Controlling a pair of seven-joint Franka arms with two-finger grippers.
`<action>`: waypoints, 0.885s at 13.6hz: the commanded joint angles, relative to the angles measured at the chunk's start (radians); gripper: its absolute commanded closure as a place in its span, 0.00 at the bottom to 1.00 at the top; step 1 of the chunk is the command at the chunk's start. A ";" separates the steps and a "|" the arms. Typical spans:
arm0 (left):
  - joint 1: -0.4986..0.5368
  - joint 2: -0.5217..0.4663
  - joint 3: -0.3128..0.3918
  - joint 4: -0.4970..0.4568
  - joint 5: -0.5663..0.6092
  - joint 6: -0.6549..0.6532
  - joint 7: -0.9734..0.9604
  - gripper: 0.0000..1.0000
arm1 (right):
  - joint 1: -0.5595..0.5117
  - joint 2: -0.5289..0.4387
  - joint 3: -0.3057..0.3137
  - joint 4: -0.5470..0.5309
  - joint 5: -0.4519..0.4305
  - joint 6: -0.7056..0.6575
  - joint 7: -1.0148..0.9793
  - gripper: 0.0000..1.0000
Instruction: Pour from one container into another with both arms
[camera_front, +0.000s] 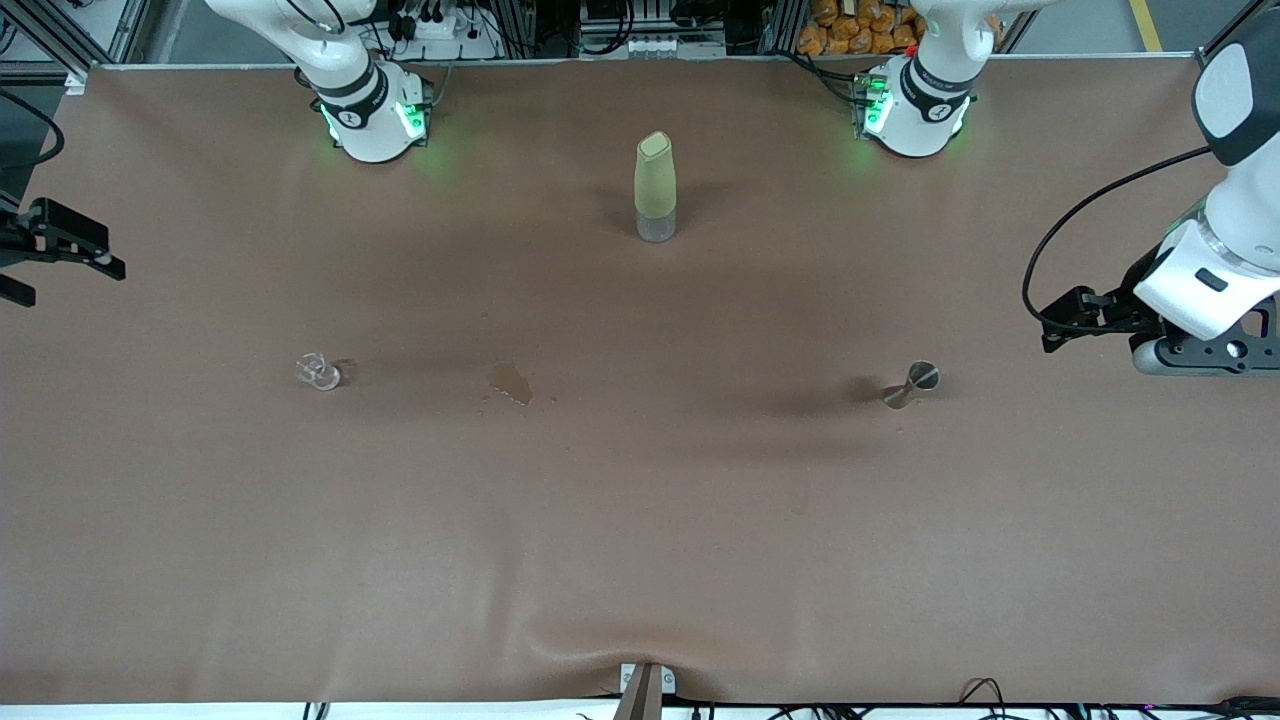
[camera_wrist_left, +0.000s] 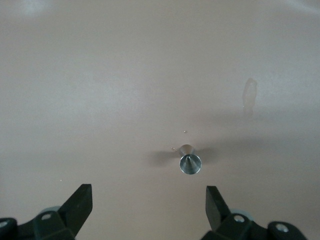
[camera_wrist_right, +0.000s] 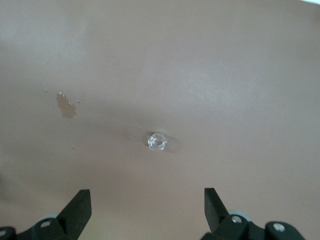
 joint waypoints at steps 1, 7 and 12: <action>0.005 -0.008 -0.001 0.003 0.016 -0.017 0.024 0.00 | -0.039 0.007 0.003 -0.004 0.057 0.002 -0.143 0.00; -0.007 0.006 -0.012 0.012 0.011 -0.030 -0.006 0.00 | -0.178 0.062 0.003 -0.047 0.252 0.024 -0.568 0.00; -0.030 0.055 -0.078 0.010 0.010 -0.098 -0.005 0.00 | -0.327 0.102 0.001 -0.088 0.442 0.013 -0.942 0.00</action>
